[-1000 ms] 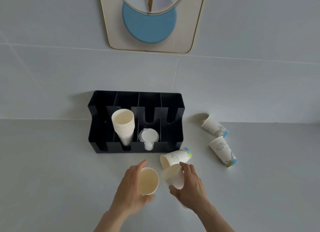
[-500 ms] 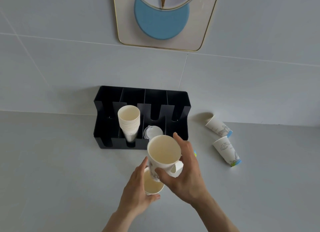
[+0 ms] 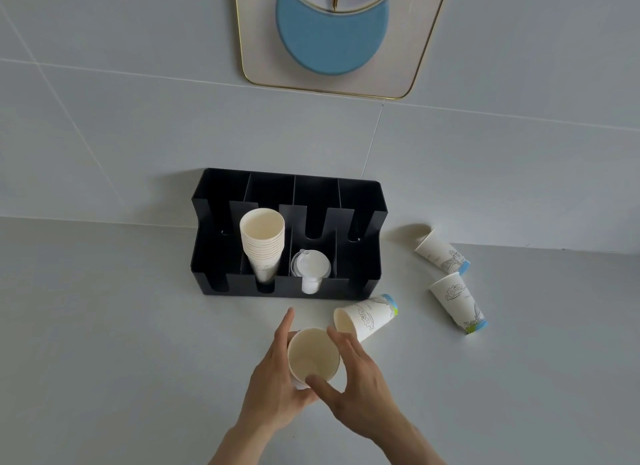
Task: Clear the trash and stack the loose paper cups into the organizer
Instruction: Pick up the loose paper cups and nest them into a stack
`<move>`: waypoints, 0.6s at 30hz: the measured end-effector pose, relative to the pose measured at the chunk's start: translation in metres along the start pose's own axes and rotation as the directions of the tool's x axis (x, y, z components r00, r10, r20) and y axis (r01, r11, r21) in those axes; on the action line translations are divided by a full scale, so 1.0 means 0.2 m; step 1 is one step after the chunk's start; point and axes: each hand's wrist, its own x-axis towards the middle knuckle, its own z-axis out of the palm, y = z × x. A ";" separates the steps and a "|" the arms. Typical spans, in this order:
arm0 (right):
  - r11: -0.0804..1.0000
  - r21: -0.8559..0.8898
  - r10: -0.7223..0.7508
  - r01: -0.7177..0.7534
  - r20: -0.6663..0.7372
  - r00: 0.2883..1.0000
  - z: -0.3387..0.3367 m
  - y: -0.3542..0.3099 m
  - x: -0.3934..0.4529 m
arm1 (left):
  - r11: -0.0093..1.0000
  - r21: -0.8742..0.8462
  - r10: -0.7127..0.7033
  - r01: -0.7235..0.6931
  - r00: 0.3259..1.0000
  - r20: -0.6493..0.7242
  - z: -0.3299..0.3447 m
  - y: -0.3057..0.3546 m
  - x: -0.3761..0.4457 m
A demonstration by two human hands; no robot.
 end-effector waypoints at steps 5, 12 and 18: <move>0.999 -0.027 0.045 -0.044 0.021 0.999 0.02 0.04 0.00 | 0.999 0.026 0.030 -0.031 0.999 0.035 0.00 0.00 -0.02; 0.996 -0.069 0.035 -0.048 -0.173 0.984 -0.10 0.12 0.12 | 0.999 0.040 0.013 -0.013 1.000 0.001 0.00 -0.01 -0.02; 0.917 -0.398 -0.005 0.002 -0.006 1.000 -0.20 0.25 0.30 | 0.998 0.066 0.022 -0.022 1.000 -0.002 -0.01 0.03 -0.02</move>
